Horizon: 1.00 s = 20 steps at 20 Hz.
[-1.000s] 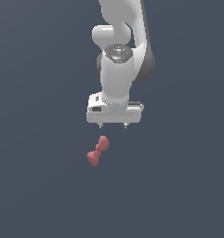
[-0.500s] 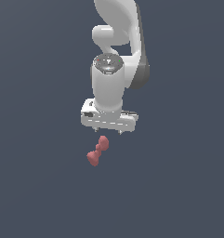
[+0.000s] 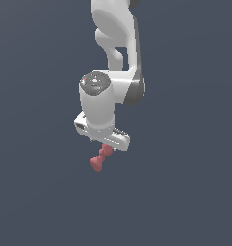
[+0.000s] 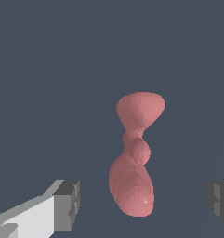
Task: Pick up the object and move it to a goal position.
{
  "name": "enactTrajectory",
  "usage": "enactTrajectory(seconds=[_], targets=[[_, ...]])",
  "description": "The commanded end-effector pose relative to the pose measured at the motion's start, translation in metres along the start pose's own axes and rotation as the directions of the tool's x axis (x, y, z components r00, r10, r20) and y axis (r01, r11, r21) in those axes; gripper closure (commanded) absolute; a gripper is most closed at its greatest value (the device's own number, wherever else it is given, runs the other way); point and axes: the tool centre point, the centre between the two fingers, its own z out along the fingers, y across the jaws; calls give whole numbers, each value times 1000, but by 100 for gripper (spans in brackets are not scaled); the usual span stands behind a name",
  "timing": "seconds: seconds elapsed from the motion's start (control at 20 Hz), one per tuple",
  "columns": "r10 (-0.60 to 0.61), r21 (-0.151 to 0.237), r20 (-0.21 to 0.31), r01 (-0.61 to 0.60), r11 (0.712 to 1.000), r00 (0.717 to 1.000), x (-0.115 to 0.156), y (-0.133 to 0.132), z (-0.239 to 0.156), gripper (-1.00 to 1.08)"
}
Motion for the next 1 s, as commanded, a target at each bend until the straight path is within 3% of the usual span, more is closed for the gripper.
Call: enactTrajectory(seconds=[0.0,0.6,0.95], targets=[[50,2,3,-50,999,999,6,4,5,-92],[106,2,7,-106,994,994,13,9,14,-92],[111,2,7,-111,994,994,12,9,47,-92]])
